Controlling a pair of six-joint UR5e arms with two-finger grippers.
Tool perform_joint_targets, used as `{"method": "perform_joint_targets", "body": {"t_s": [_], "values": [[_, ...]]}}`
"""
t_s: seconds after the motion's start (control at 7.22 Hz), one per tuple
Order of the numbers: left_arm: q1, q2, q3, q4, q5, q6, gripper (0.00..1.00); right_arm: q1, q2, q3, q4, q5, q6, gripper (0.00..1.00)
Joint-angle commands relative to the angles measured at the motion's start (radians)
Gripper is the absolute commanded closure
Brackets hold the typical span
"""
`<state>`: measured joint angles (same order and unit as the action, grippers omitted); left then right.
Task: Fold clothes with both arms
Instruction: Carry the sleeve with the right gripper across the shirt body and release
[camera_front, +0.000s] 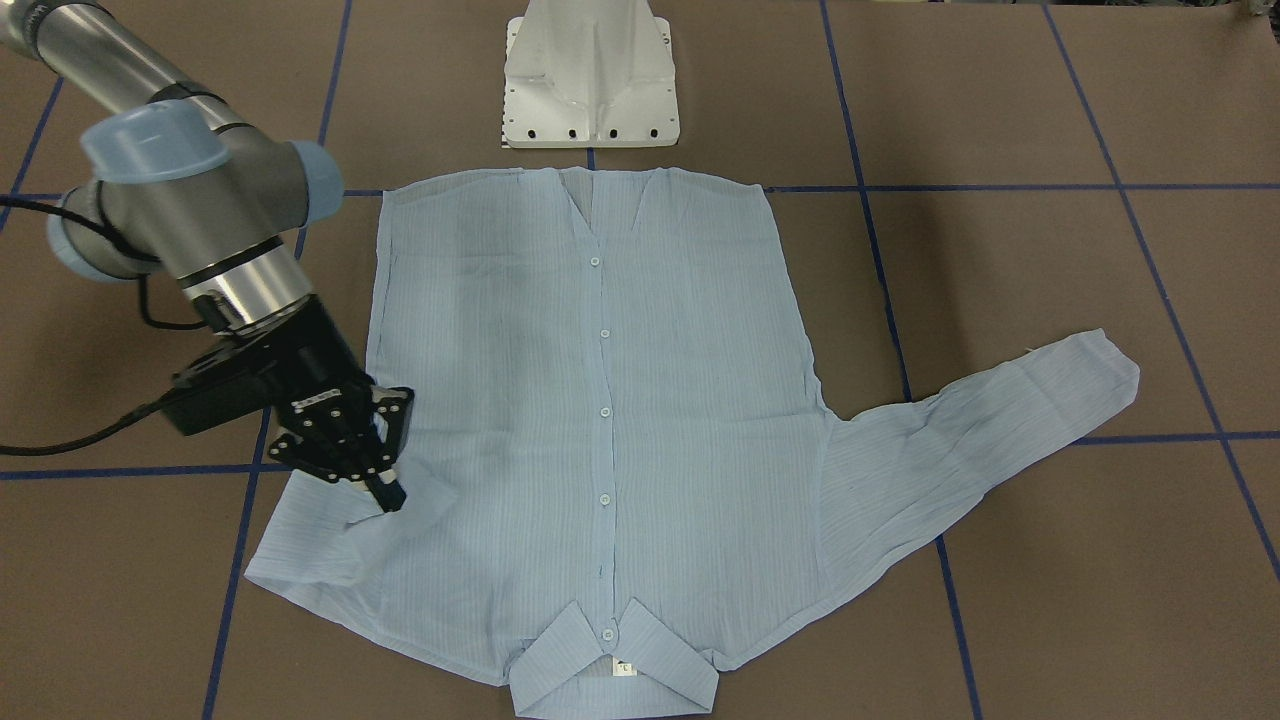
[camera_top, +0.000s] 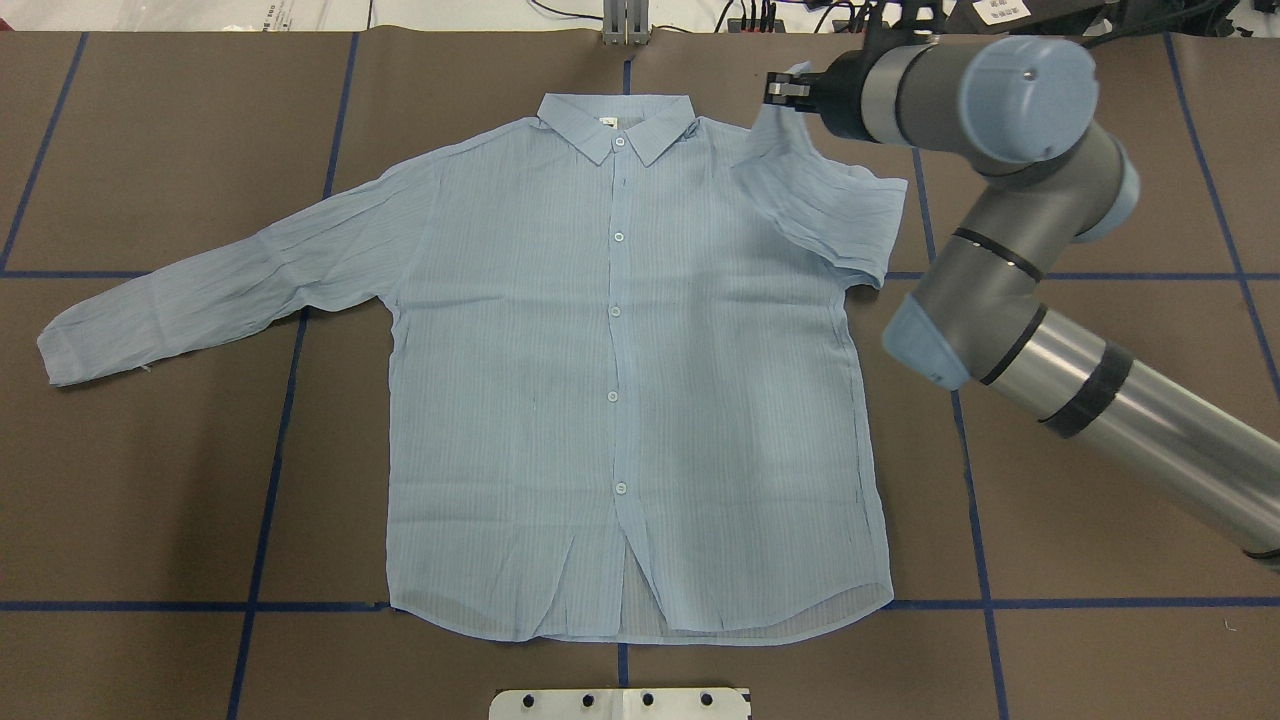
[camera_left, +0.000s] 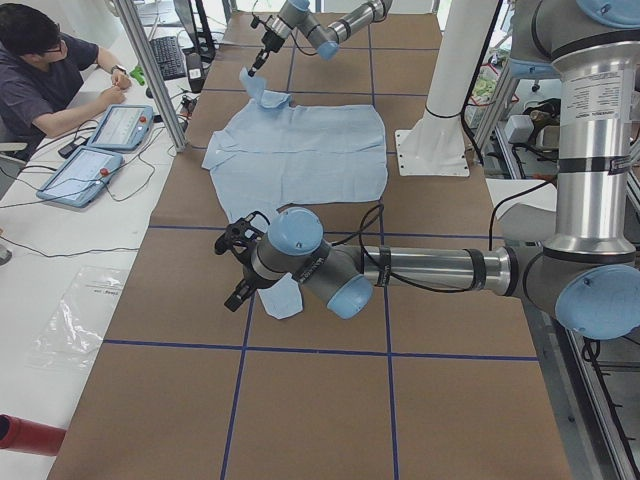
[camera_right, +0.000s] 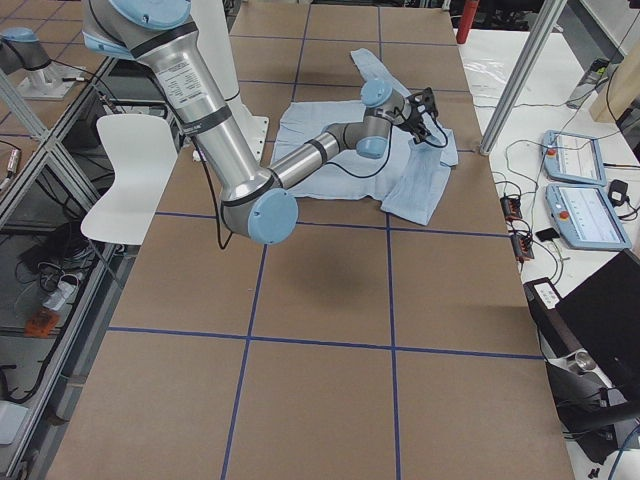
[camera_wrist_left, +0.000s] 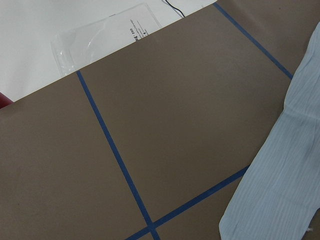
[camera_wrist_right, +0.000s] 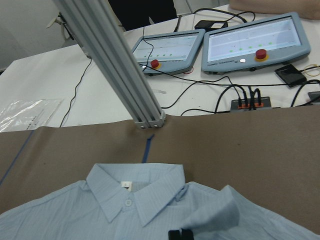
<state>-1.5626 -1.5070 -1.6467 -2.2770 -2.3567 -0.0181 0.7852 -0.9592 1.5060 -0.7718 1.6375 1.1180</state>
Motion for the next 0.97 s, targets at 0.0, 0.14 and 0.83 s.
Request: {"method": "perform_joint_targets", "body": {"t_s": [0.0,0.14,0.83], "values": [[-0.002,0.011,-0.002,0.002,0.002,-0.01,0.0,-0.168,0.133,-0.07,-0.015,-0.163,0.012,1.0],[-0.008,0.014,-0.005,0.001,0.004,-0.01,0.0,-0.241,0.201,-0.132,-0.012,-0.254,0.017,1.0],[-0.01,0.014,-0.005,-0.002,0.004,-0.019,0.0,-0.348,0.292,-0.236,-0.085,-0.309,0.066,0.0]]}}
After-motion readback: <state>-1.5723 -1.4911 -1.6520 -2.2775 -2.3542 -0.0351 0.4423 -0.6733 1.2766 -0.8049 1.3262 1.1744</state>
